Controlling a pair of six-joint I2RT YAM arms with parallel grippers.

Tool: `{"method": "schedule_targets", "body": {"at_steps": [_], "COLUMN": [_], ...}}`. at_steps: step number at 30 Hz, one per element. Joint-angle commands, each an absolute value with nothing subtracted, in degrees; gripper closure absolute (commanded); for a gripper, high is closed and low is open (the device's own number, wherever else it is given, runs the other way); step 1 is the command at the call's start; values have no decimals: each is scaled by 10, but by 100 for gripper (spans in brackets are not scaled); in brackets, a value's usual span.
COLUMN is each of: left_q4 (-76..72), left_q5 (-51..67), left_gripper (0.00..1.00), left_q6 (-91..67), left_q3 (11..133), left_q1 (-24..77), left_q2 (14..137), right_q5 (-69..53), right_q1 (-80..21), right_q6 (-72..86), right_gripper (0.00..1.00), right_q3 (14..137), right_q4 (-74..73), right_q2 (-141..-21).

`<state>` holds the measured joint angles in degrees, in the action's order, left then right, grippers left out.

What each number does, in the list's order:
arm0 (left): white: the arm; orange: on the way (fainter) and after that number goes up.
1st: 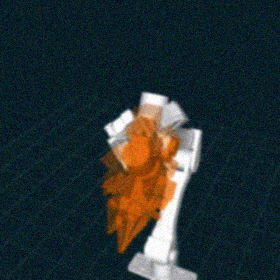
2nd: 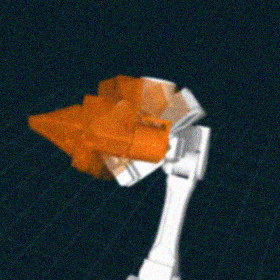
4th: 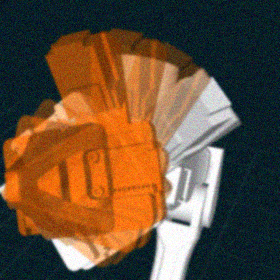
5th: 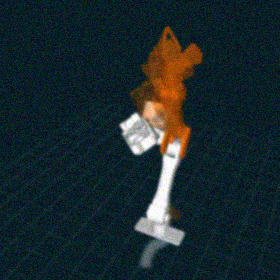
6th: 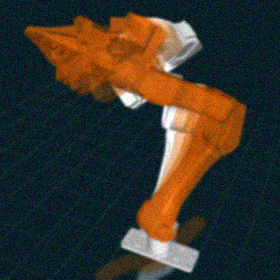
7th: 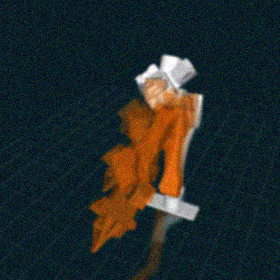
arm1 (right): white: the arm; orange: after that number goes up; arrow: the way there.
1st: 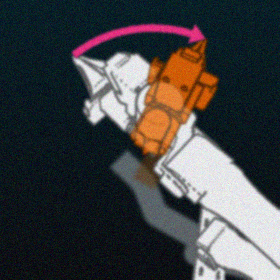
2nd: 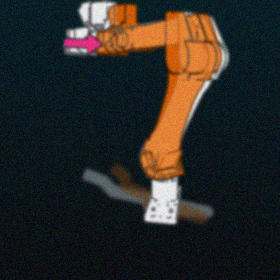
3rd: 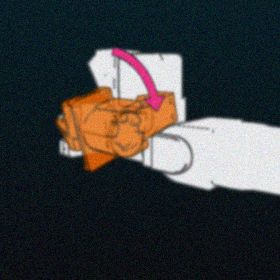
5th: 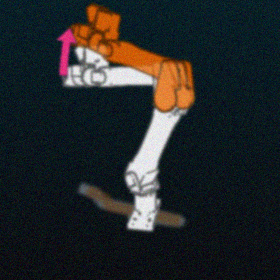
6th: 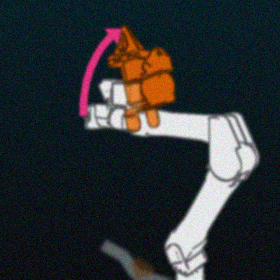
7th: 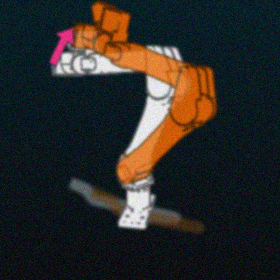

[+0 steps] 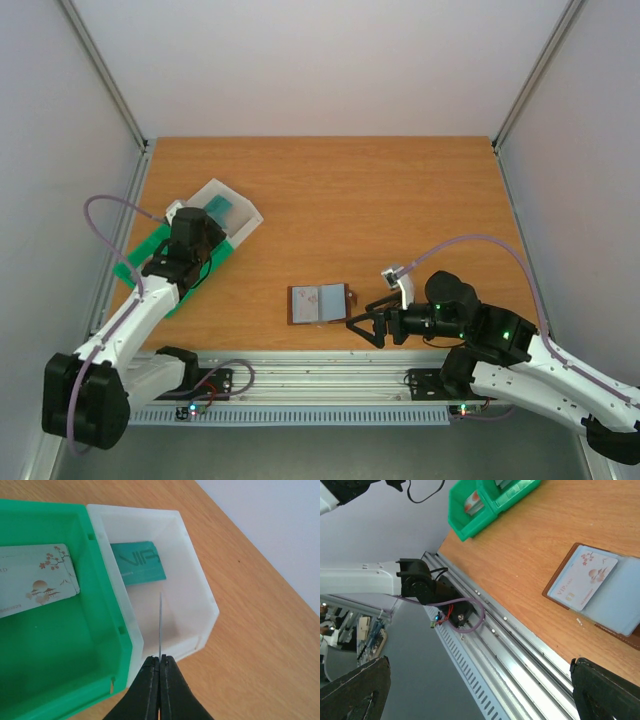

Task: Take the credit cards out of the card holder

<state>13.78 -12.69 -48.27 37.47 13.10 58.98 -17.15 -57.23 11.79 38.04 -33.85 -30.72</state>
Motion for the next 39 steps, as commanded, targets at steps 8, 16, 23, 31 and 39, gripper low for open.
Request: {"method": "schedule_targets", "body": {"at_steps": [8,16,23,31,39], "left_q4": [21,-21,-54,-59,-81], "left_q5": [-176,-204,-210,-232,-216], "left_gripper": [100,100,100,100,100], "left_q6": [-500,-491,-476,-463,-441], "left_q3": [423,458,476,494,506], "left_q1": [93,88,84,84,83], "left_q2": [685,751,800,846,890], "right_q5": [-165,-178,-179,-175,-178], "right_q1": [-575,-575,-575,-575,-575], "right_q6": [128,135,143,144,148], "right_gripper": [1,2,2,2,1], "right_q3": [353,342,327,328,333], "right_q4": [-310,-276,-267,-270,-275], "right_q2": [-328,-353,-365,-361,-368]}}
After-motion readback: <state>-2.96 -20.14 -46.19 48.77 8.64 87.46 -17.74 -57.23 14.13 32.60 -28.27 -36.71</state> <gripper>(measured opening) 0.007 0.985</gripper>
